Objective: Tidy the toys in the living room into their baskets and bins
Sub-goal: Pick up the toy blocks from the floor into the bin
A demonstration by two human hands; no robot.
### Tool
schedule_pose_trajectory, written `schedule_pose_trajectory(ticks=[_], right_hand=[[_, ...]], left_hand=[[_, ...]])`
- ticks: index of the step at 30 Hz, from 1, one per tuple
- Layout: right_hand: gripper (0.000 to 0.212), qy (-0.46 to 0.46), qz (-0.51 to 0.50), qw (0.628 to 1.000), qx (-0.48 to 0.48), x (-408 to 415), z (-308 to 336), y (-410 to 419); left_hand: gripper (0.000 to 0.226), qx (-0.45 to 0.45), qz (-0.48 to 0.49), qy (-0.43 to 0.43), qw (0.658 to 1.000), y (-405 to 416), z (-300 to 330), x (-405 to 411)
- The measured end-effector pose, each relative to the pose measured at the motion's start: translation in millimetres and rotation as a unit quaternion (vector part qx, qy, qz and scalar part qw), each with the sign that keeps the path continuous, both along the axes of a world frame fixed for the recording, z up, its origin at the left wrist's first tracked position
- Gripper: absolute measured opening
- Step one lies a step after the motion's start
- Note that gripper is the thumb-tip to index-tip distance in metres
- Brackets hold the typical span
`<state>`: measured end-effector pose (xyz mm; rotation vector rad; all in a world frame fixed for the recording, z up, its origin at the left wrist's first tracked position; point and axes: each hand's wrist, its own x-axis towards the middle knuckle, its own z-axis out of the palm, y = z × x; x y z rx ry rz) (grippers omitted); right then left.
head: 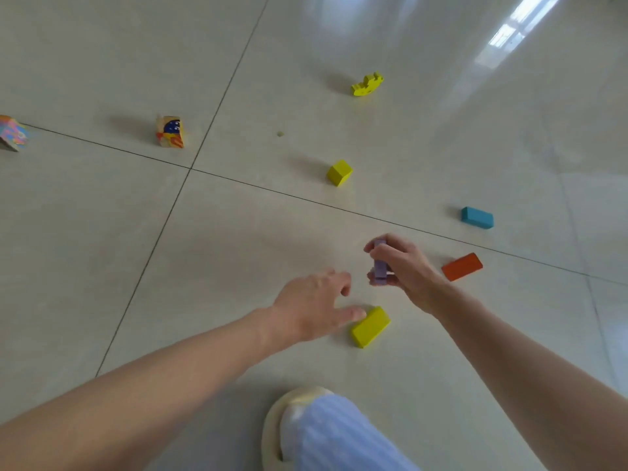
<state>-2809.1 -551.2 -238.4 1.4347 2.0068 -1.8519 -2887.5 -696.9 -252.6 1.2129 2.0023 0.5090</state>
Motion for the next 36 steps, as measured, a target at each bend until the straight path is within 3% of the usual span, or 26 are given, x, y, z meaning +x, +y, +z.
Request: schedule_pose_trajectory(ticks=[6, 7, 10, 12, 13, 15, 17, 22, 26, 29, 36], right_hand=[[0.018, -0.024, -0.070, 0.997, 0.014, 48.3, -0.1, 13.1], [0.015, -0.037, -0.068, 0.996, 0.032, 53.0, -1.7, 14.2], [0.016, -0.075, -0.098, 0.987, 0.105, 59.6, -7.9, 19.9], [0.022, -0.088, -0.163, 0.963, 0.196, 59.9, -10.7, 29.3], [0.021, -0.092, -0.196, 0.947, 0.239, 58.8, -10.5, 34.8], [0.019, -0.095, -0.246, 0.923, 0.281, 56.6, -6.5, 45.9], [0.036, -0.127, -0.258, 0.916, 0.279, 56.5, -3.2, 57.1], [0.060, -0.221, -0.248, 0.913, 0.235, 57.7, -18.5, 72.1], [0.032, -0.246, -0.193, 0.917, 0.246, 53.8, -32.8, 68.8], [0.018, -0.172, -0.180, 0.934, 0.255, 37.5, -35.1, 62.4], [0.013, 0.051, -0.131, 0.985, 0.099, -40.8, -9.8, -2.4]], left_hand=[[0.070, -0.061, -0.097, 0.116, 0.987, 26.4, -18.5, 54.8], [0.071, -0.039, -0.092, 0.163, 0.982, 27.1, -22.0, 59.4], [0.061, -0.022, -0.071, 0.187, 0.980, 28.0, -16.7, 60.2], [0.039, -0.024, 0.000, 0.075, 0.997, 30.8, -23.9, 49.7], [0.027, -0.017, 0.052, -0.035, 0.998, 31.7, -27.1, 42.2], [0.025, 0.026, 0.183, -0.225, 0.957, 35.0, -24.7, 21.0], [0.029, 0.073, 0.285, -0.332, 0.896, 35.1, -16.0, -0.5], [0.025, 0.118, 0.385, -0.372, 0.836, 23.0, -0.1, -41.9], [0.025, 0.116, 0.419, -0.392, 0.811, 8.4, -1.6, -49.2], [0.024, 0.115, 0.431, -0.397, 0.802, -3.9, -0.3, -52.9], [0.023, 0.150, 0.498, -0.357, 0.776, -52.0, 21.8, -80.6]])
